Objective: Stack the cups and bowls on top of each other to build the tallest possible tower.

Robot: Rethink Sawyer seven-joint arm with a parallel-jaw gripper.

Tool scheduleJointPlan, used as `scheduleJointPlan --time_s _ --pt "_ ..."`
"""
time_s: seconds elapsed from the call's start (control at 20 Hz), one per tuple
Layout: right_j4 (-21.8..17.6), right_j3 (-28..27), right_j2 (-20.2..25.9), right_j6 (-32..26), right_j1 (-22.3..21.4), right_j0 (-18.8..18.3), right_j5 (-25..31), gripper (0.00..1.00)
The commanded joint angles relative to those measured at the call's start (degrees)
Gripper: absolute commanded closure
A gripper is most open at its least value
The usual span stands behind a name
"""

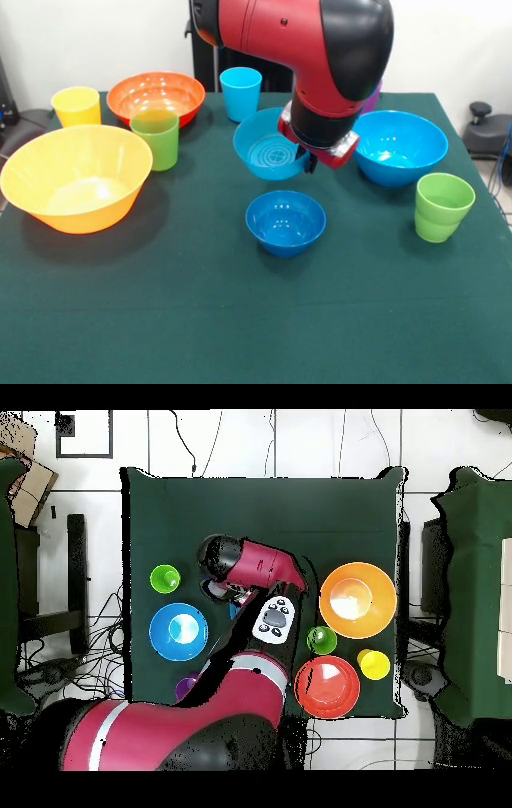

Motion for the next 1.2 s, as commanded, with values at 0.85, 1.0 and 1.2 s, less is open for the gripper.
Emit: scheduleJointPlan --time_s 0.85,1.0,1.2 --pt "1.30 -4.38 3.54 11.14 -0.58 0.90 3.29 1.00" --pt "1.04 -4.79 3.31 11.31 -0.30 1.21 3.31 1.00" --pt "0.87 -5.65 3.22 11.46 0.33 1.51 3.29 1.00"
